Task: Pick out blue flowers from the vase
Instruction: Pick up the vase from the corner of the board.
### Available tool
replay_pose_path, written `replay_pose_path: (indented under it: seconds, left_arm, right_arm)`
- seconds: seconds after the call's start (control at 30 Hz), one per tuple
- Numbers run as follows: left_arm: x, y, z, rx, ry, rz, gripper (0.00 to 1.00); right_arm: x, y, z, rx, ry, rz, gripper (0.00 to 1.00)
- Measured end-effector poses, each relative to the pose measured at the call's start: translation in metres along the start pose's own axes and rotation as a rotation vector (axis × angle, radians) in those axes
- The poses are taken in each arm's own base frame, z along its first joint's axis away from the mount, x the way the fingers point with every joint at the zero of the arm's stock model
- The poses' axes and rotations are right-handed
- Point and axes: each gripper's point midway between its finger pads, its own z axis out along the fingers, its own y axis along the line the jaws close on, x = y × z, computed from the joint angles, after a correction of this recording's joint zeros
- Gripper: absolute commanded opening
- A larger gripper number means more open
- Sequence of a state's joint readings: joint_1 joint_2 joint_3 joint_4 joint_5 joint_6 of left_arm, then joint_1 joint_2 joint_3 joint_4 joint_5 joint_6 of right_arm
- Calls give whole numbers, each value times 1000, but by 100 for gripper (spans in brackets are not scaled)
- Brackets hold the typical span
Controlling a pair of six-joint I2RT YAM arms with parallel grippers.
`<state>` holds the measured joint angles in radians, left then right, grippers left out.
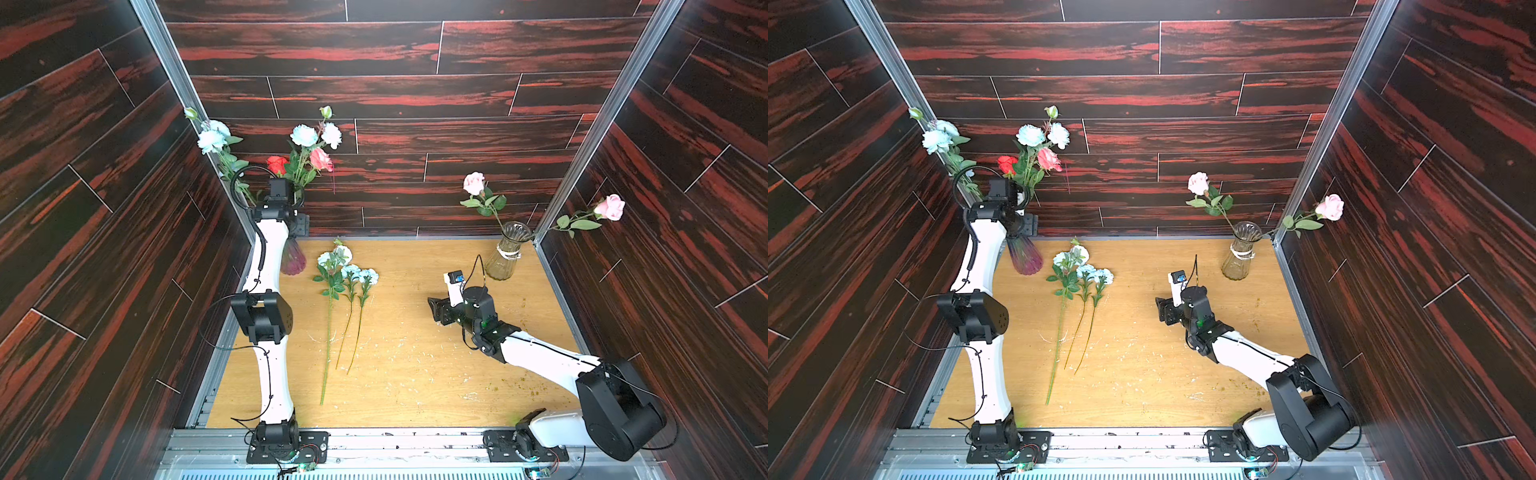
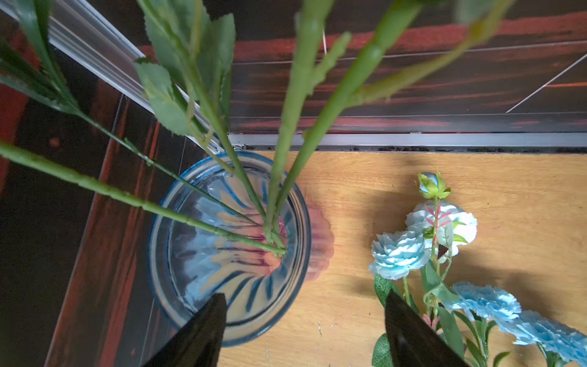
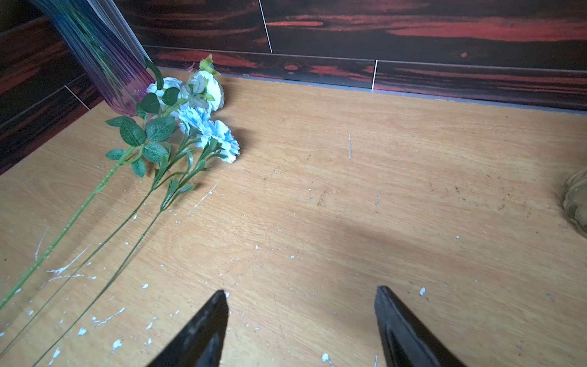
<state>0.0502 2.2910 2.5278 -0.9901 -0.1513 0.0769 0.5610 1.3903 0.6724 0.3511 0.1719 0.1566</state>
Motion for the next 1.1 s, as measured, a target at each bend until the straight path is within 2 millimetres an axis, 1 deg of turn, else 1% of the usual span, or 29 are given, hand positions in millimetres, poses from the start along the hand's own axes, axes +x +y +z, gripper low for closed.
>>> replay_pose_path:
  seconds: [0.1, 0.17, 0.27, 0.37, 0.43, 0.6, 0.63, 0.7, 0.8, 1.0, 1.1]
  left_arm:
    - [-1, 0, 1, 1, -5, 6, 78]
    - [0, -1, 5, 2, -2, 9, 76]
    - [5, -3, 16, 3, 16, 15, 71]
    - [7, -3, 30, -10, 22, 26, 69]
    - [7, -2, 32, -18, 20, 30, 66]
    - [7, 4, 33, -36, 20, 31, 49]
    - [7, 5, 34, -40, 21, 32, 44]
    - [7, 7, 35, -49, 18, 33, 31]
    - [4, 9, 35, -56, 10, 37, 17]
    - [4, 17, 34, -98, 13, 58, 0]
    - [5, 17, 32, -99, 13, 57, 0]
  right_arm:
    - [0, 0, 0, 0, 1, 0, 75]
    - [0, 0, 0, 0, 0, 0, 75]
    - [0, 0, 0, 0, 1, 0, 75]
    - [1, 0, 0, 0, 3, 0, 75]
    - [1, 0, 1, 0, 4, -1, 75]
    - [3, 0, 2, -1, 9, -1, 74]
    - [3, 0, 2, -2, 9, -1, 74]
    - [3, 0, 2, -2, 10, -1, 74]
    - [4, 0, 2, -2, 12, -1, 74]
    - [5, 0, 2, -2, 14, -1, 74]
    - [4, 0, 3, -2, 15, -1, 74]
